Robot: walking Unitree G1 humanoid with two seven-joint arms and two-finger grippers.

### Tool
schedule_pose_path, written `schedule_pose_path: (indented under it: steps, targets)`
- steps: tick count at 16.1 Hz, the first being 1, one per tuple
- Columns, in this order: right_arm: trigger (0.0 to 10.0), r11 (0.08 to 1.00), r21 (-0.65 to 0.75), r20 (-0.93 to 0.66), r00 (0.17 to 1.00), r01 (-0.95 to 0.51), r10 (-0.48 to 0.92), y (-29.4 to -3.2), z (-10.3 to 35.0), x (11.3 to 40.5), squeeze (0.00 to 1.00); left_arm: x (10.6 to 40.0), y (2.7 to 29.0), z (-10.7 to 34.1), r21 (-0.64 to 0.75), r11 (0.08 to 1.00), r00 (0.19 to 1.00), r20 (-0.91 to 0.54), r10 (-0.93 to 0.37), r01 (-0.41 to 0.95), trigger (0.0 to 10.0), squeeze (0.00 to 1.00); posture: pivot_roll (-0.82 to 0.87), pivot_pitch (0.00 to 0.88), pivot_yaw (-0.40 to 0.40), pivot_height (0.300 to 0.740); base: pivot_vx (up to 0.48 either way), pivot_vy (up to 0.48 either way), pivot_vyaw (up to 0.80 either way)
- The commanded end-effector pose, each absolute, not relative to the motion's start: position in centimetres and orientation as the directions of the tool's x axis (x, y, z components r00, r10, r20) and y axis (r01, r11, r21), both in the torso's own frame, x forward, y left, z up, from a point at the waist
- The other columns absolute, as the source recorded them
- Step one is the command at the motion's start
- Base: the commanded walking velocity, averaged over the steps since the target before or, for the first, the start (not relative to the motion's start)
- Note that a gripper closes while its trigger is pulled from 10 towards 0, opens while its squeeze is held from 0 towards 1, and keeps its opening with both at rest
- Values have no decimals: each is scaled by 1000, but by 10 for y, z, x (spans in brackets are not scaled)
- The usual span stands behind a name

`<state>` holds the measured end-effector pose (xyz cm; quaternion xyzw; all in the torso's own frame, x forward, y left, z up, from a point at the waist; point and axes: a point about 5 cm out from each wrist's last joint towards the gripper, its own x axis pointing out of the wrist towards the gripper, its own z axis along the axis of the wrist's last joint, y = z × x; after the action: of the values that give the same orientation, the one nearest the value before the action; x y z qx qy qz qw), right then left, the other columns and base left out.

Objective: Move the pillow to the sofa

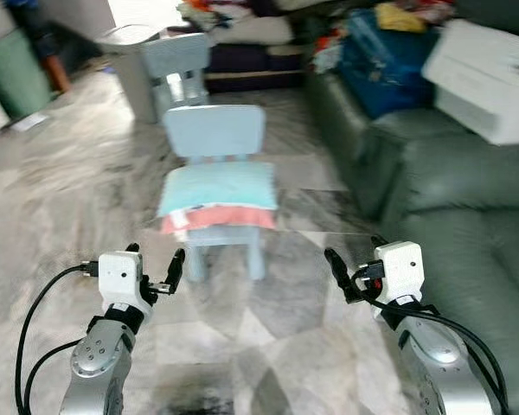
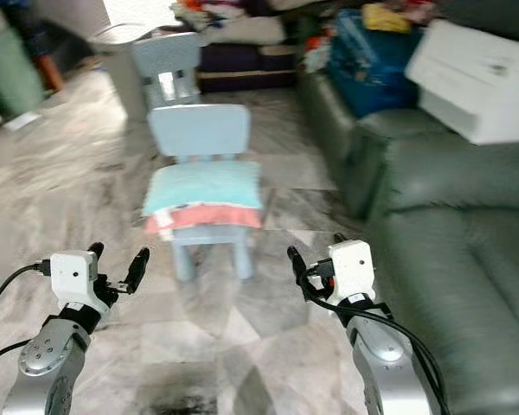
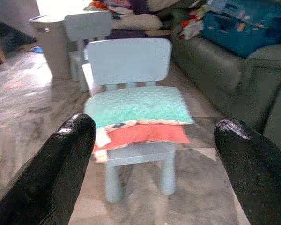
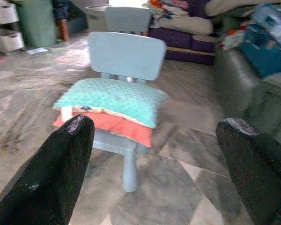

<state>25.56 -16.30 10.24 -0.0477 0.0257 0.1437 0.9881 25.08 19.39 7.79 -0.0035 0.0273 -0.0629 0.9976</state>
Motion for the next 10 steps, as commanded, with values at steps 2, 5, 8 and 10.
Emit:
schedule_pose_path:
  steps: [2,5,8,10]
  targets:
    - [10000,949,-94,-33,954,-301,299,-160,111,255,0,249,196,75,-10,992,989,-75,-124,124,10000,0,-160,0,40,740,294,261,0]
    - [10000,948,-96,-33,953,-304,303,-160,111,255,0,249,196,75,-10,992,989,-77,-124,124,10000,0,-160,0,39,740,295,261,0]
    - [10000,948,-95,-33,952,-305,304,-159,111,255,0,250,195,75,-10,992,988,-79,-129,129,10000,0,-160,0,43,740,299,261,0]
    - [10000,948,-93,-34,952,-306,304,-159,110,255,0,250,195,75,-11,991,988,-80,-132,131,10000,0,-160,0,43,740,306,262,0]
